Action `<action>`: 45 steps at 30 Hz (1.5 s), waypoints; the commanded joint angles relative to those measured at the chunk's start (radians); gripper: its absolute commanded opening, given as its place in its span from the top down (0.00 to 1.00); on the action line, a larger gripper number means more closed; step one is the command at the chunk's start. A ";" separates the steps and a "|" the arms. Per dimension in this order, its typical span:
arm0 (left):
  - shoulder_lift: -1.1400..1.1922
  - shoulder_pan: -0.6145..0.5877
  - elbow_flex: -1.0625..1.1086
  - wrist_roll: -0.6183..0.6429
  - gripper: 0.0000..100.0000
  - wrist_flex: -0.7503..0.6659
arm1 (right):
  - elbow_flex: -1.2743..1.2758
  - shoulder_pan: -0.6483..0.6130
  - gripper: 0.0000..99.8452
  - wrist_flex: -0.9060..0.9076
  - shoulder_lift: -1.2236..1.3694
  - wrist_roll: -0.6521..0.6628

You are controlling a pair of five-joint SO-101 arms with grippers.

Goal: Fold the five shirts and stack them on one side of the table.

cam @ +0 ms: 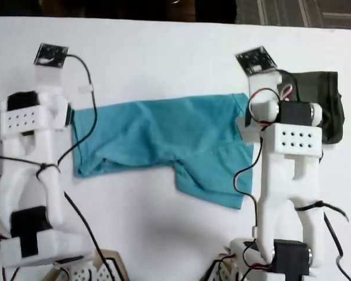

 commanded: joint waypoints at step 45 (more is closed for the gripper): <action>0.466 0.098 -0.751 0.040 0.97 0.617 | -0.572 -0.104 0.98 0.033 0.598 -0.109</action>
